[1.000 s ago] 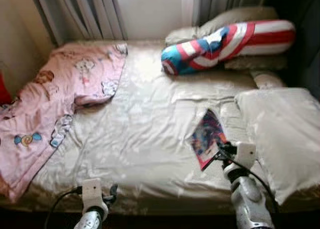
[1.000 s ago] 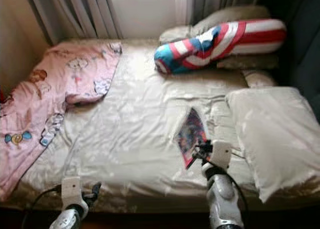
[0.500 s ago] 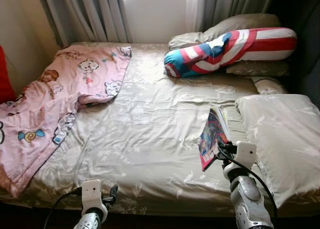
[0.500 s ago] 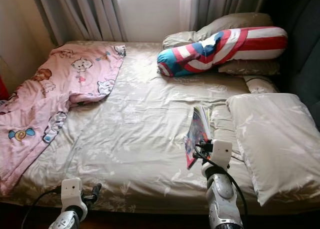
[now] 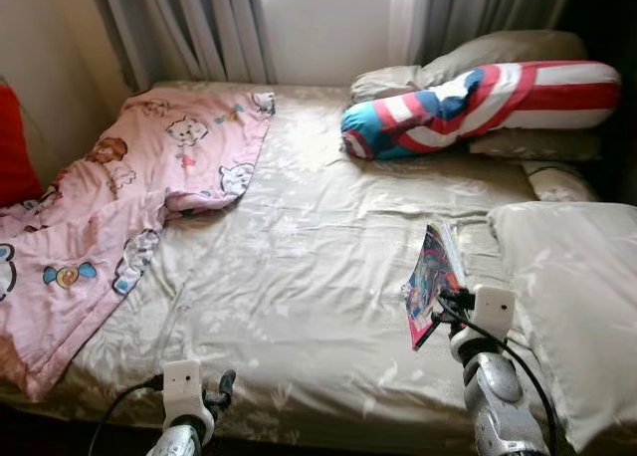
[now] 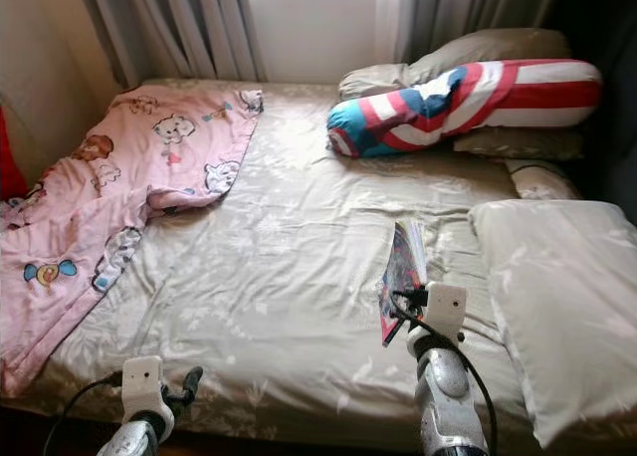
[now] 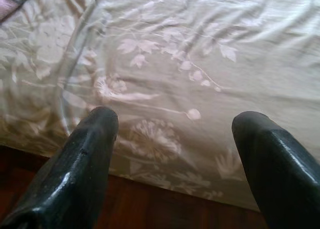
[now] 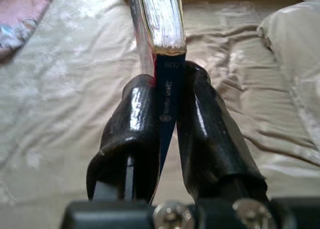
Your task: Clean up the room
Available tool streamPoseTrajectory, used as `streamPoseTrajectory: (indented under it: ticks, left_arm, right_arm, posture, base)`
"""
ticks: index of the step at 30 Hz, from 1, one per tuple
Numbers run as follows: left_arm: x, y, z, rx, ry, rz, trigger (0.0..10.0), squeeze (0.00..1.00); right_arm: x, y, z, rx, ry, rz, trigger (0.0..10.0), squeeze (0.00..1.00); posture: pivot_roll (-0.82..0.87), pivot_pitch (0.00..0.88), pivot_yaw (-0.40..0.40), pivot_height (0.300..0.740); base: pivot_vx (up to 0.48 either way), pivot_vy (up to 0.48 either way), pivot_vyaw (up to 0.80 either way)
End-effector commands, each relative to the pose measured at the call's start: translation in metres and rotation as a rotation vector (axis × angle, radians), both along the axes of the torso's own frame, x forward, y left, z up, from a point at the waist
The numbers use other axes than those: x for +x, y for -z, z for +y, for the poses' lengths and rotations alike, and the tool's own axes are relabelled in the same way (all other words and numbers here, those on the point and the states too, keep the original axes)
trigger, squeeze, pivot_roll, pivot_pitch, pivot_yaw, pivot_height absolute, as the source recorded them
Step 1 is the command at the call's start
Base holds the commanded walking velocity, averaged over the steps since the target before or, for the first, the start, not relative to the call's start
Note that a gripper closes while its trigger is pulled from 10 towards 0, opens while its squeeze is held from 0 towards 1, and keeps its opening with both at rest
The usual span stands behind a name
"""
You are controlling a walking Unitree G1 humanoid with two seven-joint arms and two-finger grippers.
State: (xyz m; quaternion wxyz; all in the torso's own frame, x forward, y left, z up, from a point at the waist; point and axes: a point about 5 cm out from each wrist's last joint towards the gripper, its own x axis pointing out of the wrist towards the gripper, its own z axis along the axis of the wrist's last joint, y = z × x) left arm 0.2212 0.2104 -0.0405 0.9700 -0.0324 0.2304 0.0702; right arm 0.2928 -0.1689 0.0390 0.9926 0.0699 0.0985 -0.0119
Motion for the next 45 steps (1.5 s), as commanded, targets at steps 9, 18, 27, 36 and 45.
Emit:
streamPoseTrajectory:
  ticks: [9,18,27,36,45]
  left_arm:
    - [0.004,-0.003,-0.005,0.008,0.023,-0.023,10.0,0.00]
    - [0.005,-0.005,-0.005,0.013,0.021,-0.041,10.0,0.00]
    - [0.008,-0.009,-0.005,0.017,0.022,-0.066,10.0,0.00]
    - [0.010,-0.013,-0.001,0.027,0.031,-0.092,10.0,0.00]
    - [0.018,-0.022,-0.007,0.021,0.034,-0.151,10.0,0.00]
  right_arm:
    - [-0.001,-0.001,-0.014,-0.015,0.047,-0.009,10.0,0.00]
    - [-0.001,0.000,-0.013,-0.004,0.052,-0.003,10.0,0.00]
    - [-0.007,0.016,-0.015,0.140,0.093,0.074,10.0,0.00]
    - [-0.002,0.013,-0.008,0.132,0.026,0.053,10.0,0.00]
    - [-0.003,0.013,-0.006,0.108,0.008,0.040,10.0,0.00]
  posture:
    - [-0.05,0.053,0.011,0.740]
    - [-0.05,0.062,0.009,0.740]
    - [-0.04,0.085,0.016,0.740]
    - [-0.04,0.102,0.033,0.740]
    - [-0.04,0.108,0.036,0.696]
  base:
    - [0.137,0.000,0.00]
    - [0.000,0.000,0.00]
    - [0.000,0.000,0.00]
    - [0.000,0.000,0.00]
    - [0.000,0.000,0.00]
